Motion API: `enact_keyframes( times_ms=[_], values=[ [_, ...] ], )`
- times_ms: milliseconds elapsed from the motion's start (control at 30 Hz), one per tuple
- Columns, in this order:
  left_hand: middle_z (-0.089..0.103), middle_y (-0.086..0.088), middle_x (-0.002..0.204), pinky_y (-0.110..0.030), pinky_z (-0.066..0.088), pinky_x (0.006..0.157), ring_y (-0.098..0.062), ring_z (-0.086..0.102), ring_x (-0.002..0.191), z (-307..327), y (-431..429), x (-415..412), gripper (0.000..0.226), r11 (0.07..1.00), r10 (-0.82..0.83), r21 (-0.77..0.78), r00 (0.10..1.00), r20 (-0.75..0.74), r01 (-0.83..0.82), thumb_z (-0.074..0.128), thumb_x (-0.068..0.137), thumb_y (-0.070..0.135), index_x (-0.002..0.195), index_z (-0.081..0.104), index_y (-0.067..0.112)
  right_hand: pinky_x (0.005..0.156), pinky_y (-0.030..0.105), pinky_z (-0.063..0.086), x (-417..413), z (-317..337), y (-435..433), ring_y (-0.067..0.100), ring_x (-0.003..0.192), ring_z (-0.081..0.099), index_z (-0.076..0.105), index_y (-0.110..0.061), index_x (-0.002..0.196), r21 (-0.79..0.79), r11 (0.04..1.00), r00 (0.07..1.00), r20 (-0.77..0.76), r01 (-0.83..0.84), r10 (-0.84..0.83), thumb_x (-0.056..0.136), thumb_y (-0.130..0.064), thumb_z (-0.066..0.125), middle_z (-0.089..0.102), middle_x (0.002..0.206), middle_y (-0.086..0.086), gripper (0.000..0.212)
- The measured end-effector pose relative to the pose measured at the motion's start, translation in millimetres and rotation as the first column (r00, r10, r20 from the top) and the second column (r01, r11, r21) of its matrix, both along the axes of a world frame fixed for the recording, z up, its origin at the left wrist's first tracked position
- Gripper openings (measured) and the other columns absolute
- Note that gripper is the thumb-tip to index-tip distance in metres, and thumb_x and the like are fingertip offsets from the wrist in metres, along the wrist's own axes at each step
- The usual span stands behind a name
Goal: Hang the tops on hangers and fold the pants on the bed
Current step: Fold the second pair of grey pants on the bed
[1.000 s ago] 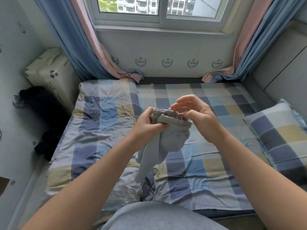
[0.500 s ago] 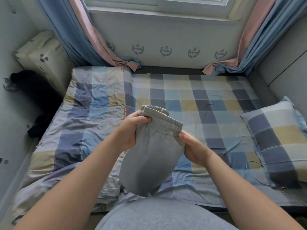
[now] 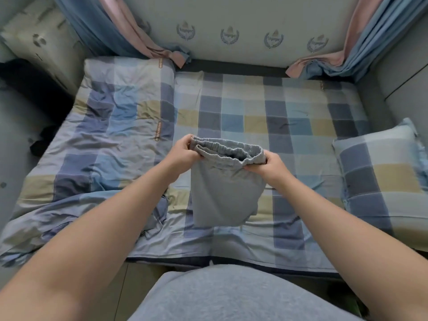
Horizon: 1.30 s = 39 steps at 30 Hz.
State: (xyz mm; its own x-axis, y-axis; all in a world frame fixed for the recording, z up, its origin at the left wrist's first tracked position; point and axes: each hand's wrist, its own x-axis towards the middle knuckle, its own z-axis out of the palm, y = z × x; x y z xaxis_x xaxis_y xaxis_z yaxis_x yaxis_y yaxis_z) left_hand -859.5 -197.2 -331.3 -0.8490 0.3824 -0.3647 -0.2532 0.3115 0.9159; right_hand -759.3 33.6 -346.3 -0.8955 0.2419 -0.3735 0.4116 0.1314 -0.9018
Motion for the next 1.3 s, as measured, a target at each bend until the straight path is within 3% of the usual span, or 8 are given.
enact_keyframes(
  times_ms=[300,433,600,700,900,1000,1100,1300],
  values=[
    [0.065,-0.003,0.092,-0.02,0.05,0.077,-0.008,0.06,0.083,12,44,-16,0.03,0.997,-0.008,0.068,0.978,-0.208,0.022,0.063,0.084,-0.016,0.102,0.059,0.008,0.088,0.047,0.055,-10,14,45,0.013,0.085,0.062,0.069,-0.027,0.092,0.203,0.972,0.986,-0.141,0.118,-0.091,0.057,-0.036,0.083,0.074,0.095,-0.001,0.039],
    [0.064,-0.009,0.093,-0.028,0.051,0.079,-0.014,0.058,0.084,-7,38,-9,0.028,0.991,-0.12,0.03,0.972,-0.201,0.129,0.063,0.084,-0.017,0.104,0.06,0.003,0.093,0.057,0.05,5,-14,45,0.028,0.091,0.066,0.063,-0.034,0.093,0.346,0.932,0.994,-0.058,0.106,-0.091,0.057,-0.053,0.079,0.073,0.086,-0.007,0.044],
    [0.055,-0.007,0.08,-0.029,0.039,0.068,-0.012,0.046,0.074,-74,17,19,0.033,0.972,-0.212,-0.129,0.969,-0.125,0.196,0.063,0.083,-0.015,0.086,0.055,0.017,0.096,0.042,0.036,41,-84,17,0.03,0.107,0.056,0.066,-0.023,0.102,0.573,0.819,0.992,0.097,0.009,-0.079,0.078,-0.028,0.082,0.066,0.102,0.002,0.029],
    [0.059,-0.005,0.083,-0.021,0.039,0.066,-0.011,0.048,0.074,-138,-3,50,0.029,0.939,-0.246,-0.26,0.968,-0.048,0.226,0.057,0.084,-0.015,0.097,0.059,0.011,0.099,0.037,0.027,72,-147,-12,0.027,0.118,0.049,0.066,-0.027,0.113,0.624,0.775,0.972,0.228,-0.099,-0.06,0.08,-0.022,0.079,0.061,0.114,0.0,0.036],
    [0.059,-0.002,0.085,-0.037,0.045,0.067,-0.024,0.053,0.077,-280,-59,126,0.032,0.782,-0.308,-0.505,0.93,0.198,0.366,0.051,0.085,-0.005,0.101,0.053,0.022,0.107,0.035,0.019,162,-269,-81,0.016,0.129,0.04,0.059,-0.03,0.126,0.507,0.798,0.863,0.504,-0.326,0.032,0.084,-0.011,0.07,0.054,0.128,-0.007,0.047],
    [0.06,0.0,0.09,-0.042,0.045,0.081,-0.031,0.056,0.091,-333,-93,179,0.03,0.655,-0.378,-0.562,0.863,0.336,0.506,0.047,0.082,0.003,0.097,0.048,0.028,0.103,0.034,0.023,213,-314,-111,0.013,0.124,0.046,0.059,-0.033,0.122,0.365,0.819,0.762,0.635,-0.443,0.129,0.087,-0.014,0.064,0.056,0.125,-0.01,0.04],
    [0.066,0.0,0.098,-0.042,0.046,0.085,-0.032,0.059,0.097,-366,-120,224,0.02,0.56,-0.388,-0.55,0.782,0.487,0.62,0.049,0.082,0.013,0.094,0.046,0.029,0.092,0.032,0.024,253,-344,-130,0.012,0.113,0.053,0.063,-0.034,0.109,0.271,0.827,0.694,0.696,-0.492,0.184,0.091,-0.017,0.059,0.056,0.111,-0.013,0.025],
    [0.061,-0.003,0.088,-0.032,0.039,0.068,-0.028,0.057,0.085,-392,-134,256,0.016,0.557,-0.36,-0.44,0.681,0.637,0.705,0.06,0.077,0.026,0.084,0.047,0.02,0.083,0.035,0.026,281,-372,-142,0.021,0.107,0.058,0.056,-0.031,0.087,0.11,0.833,0.557,0.789,-0.542,0.259,0.092,-0.02,0.057,0.062,0.094,-0.011,0.012]
  ],
)
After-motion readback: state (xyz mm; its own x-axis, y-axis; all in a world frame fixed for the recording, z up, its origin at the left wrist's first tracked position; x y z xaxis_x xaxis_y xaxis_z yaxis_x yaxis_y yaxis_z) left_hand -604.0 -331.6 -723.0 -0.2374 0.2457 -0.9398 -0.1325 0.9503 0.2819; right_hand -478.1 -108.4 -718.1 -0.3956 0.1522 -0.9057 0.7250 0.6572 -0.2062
